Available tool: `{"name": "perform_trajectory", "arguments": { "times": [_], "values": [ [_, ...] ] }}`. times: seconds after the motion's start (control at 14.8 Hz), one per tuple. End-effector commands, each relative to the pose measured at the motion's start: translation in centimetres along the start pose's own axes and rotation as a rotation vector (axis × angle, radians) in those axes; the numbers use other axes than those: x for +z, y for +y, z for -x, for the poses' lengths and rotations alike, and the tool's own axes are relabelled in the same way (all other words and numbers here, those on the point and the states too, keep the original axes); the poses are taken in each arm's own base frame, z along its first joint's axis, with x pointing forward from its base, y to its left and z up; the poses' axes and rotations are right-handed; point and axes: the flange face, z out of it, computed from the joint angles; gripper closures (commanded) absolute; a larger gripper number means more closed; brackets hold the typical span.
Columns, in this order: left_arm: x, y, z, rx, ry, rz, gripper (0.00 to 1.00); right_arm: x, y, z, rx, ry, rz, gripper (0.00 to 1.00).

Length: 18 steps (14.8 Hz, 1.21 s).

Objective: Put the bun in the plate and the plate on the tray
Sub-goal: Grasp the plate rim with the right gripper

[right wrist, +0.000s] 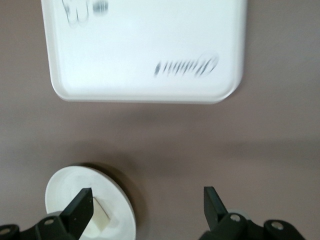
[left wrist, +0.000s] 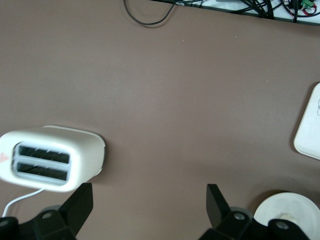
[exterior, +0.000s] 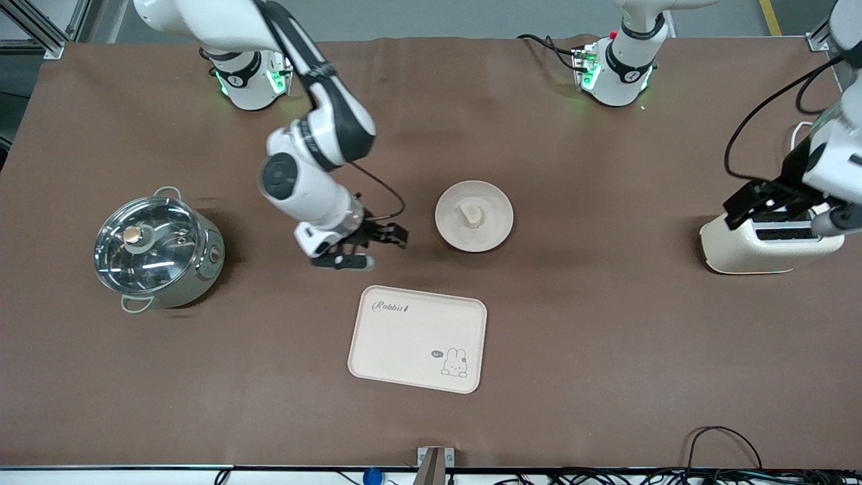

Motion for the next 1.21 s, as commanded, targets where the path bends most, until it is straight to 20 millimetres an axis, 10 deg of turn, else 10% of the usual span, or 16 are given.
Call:
{"name": "perform_trajectory", "arguments": {
  "times": [0.0,0.61,0.94,1.15],
  "values": [
    [-0.4,0.5,0.0,0.022,-0.026,-0.008,0.0,2.9,-1.0,4.2,-0.004,0.016,-0.009,0.26],
    [-0.2,0.4,0.5,0.028,-0.058,-0.015,0.0,12.8,-1.7,13.7,-0.045,0.114,0.005,0.47],
    [-0.1,0.3,0.4,0.022,-0.06,-0.016,0.0,13.4,-1.9,14.8,0.036,0.102,-0.029,0.92],
    [-0.1,0.3,0.4,0.014,-0.059,-0.019,0.0,13.3,-1.8,14.5,0.07,0.096,-0.042,0.99]
  ]
}}
